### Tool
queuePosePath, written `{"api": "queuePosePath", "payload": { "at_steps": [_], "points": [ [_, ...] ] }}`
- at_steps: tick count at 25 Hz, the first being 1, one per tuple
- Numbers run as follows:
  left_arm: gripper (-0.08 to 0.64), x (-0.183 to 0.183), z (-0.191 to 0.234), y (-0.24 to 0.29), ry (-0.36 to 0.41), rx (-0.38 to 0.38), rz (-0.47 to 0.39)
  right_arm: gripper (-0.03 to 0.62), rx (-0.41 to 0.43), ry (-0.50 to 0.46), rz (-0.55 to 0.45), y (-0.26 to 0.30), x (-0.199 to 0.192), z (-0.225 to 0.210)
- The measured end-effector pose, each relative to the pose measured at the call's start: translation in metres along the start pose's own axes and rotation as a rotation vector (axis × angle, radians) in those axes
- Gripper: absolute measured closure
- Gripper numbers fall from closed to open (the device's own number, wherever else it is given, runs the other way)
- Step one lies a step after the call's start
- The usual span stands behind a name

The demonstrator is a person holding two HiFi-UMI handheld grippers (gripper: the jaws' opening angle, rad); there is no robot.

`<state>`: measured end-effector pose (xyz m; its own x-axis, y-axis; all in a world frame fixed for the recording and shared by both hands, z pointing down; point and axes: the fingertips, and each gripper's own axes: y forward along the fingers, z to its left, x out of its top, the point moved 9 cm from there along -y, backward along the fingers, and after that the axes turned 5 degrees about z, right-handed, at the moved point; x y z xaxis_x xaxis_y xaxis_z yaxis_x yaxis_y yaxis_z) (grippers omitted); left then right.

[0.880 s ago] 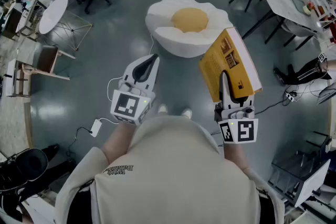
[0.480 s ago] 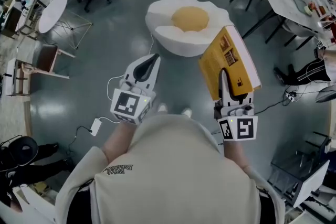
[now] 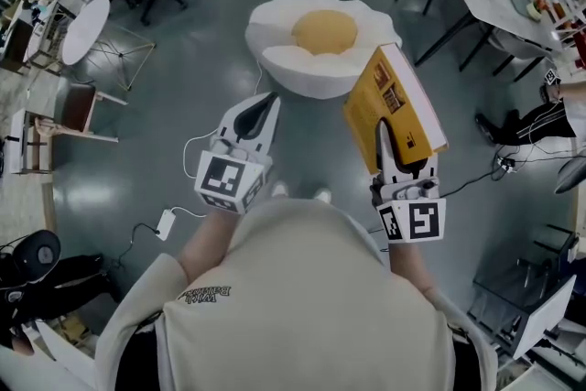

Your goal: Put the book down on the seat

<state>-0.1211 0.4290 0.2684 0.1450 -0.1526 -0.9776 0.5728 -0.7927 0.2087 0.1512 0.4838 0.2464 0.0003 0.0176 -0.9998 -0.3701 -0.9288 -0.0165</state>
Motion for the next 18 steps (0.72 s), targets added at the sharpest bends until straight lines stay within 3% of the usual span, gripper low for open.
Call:
{"api": "queuePosePath", "payload": {
  "at_steps": [10, 18],
  "points": [
    [0.549, 0.008, -0.031, 0.026, 0.025, -0.018, 0.017, 0.443, -0.037, 0.001, -0.005, -0.015, -0.007, -0.042],
    [0.549, 0.018, -0.05, 0.037, 0.058, 0.029, -0.008, 0.443, -0.031, -0.01, -0.014, -0.039, -0.012, -0.074]
  ]
}}
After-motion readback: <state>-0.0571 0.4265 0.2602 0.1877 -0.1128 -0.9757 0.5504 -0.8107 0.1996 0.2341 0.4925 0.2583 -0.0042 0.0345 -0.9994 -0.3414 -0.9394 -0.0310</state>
